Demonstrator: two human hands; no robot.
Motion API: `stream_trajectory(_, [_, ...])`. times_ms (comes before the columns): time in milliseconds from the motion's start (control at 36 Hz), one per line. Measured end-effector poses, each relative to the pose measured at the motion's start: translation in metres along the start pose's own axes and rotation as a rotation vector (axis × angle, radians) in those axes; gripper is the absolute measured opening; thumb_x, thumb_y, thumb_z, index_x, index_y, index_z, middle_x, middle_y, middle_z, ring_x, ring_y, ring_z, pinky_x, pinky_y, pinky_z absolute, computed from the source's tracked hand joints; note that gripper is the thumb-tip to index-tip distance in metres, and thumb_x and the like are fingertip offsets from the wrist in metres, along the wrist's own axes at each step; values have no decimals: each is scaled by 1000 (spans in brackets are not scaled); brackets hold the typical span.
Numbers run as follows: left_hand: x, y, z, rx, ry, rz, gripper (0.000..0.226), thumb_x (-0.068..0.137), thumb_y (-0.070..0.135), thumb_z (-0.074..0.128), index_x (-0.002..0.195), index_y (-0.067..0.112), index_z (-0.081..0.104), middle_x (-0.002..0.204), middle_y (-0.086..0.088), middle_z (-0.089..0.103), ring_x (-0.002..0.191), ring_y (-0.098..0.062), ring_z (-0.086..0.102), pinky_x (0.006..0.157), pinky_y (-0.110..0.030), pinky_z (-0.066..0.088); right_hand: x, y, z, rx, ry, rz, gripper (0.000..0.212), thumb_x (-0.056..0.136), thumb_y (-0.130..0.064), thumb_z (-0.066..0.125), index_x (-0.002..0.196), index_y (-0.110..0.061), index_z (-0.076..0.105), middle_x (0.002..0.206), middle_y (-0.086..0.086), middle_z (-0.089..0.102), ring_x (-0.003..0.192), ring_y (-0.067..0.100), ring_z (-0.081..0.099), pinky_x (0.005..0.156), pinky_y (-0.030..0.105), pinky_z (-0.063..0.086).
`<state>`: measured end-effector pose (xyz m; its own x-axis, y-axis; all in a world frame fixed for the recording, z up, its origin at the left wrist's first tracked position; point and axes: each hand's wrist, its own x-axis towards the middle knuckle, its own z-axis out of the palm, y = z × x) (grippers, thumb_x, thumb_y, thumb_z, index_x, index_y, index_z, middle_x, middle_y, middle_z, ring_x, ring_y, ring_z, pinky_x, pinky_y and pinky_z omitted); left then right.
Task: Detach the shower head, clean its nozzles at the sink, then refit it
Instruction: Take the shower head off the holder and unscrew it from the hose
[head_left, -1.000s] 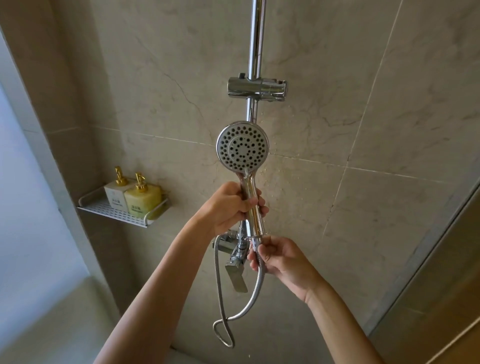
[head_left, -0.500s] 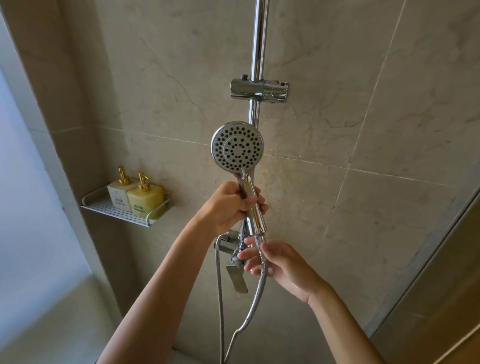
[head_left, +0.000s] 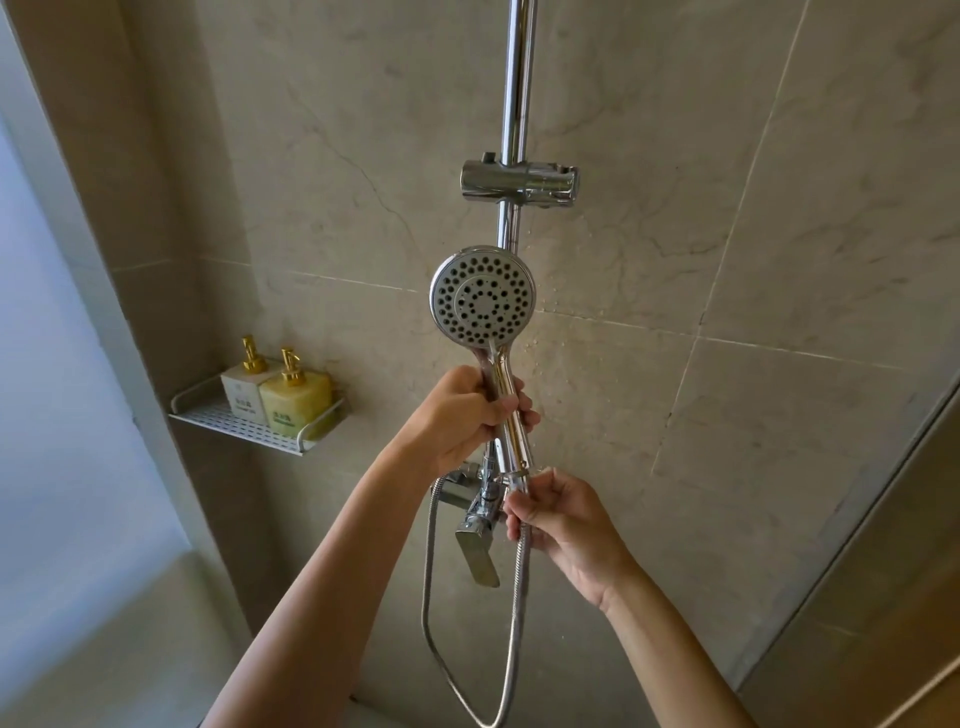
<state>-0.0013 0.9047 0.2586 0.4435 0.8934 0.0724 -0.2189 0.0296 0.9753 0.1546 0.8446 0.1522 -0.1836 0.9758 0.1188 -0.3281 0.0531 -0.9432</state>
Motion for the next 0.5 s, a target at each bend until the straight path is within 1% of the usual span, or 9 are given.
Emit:
stream_trajectory(56, [2,-1,0,1,4,11,20,92,-18,44,101,-5,56,88,-17,63,85,-30,71,89,-46,58,-1,0,2,-33,62,-46,19,74,-10,85,76,-19,69,79,13,68,68,25,62,65,34,55])
stream_trajectory(111, [4,-1,0,-2,2,19,19,92,-18,45,100,-5,56,86,-16,64,84,-30,72,90,-48,58,-2,-2,2,-28,71,-62,21,75,-10,84,84,-15,66,80,13,68,69,24,62,66,33,55])
stream_trajectory(167, [5,0,0,-9,-5,22,19,93,-18,44,100,-5,56,85,-16,64,84,-31,72,90,-49,58,-3,-5,-1,11,19,-31,28,81,-15,81,98,-7,61,85,15,67,73,24,62,69,33,55])
stream_trajectory(222, [5,0,-1,-10,-12,28,19,92,-19,44,99,-5,56,83,-15,65,84,-32,71,91,-50,57,-4,-7,-5,55,-53,12,28,90,-21,72,109,-4,61,93,17,66,79,24,63,74,34,55])
stream_trajectory(278, [5,0,-1,-9,-19,35,20,92,-19,44,98,-5,56,82,-14,66,85,-33,72,91,-49,57,-4,-6,-8,65,-94,25,24,98,-23,60,113,-5,64,99,20,66,83,26,63,80,38,53])
stream_trajectory(361, [4,1,-1,-16,-27,37,20,93,-18,43,98,-5,56,81,-13,67,87,-33,72,87,-46,59,-3,-4,-11,68,-146,54,35,103,-24,48,125,1,61,111,26,67,89,30,65,88,47,48])
stream_trajectory(417, [3,1,0,-19,-31,37,20,93,-18,43,99,-5,56,81,-13,67,86,-33,72,84,-43,61,-2,-4,-11,63,-190,76,38,105,-24,47,131,2,58,113,27,67,91,32,64,92,48,48])
stream_trajectory(445, [3,1,1,-17,-31,36,19,93,-18,44,100,-5,56,82,-13,67,86,-33,72,83,-43,61,-2,-5,-11,62,-205,82,38,104,-24,49,130,3,59,110,26,67,90,31,63,92,47,48])
stream_trajectory(500, [2,1,1,-13,-28,36,19,93,-18,44,102,-6,56,83,-14,66,86,-33,72,85,-44,60,-2,-6,-12,68,-208,89,37,102,-25,56,124,4,61,102,22,66,88,29,60,87,41,50])
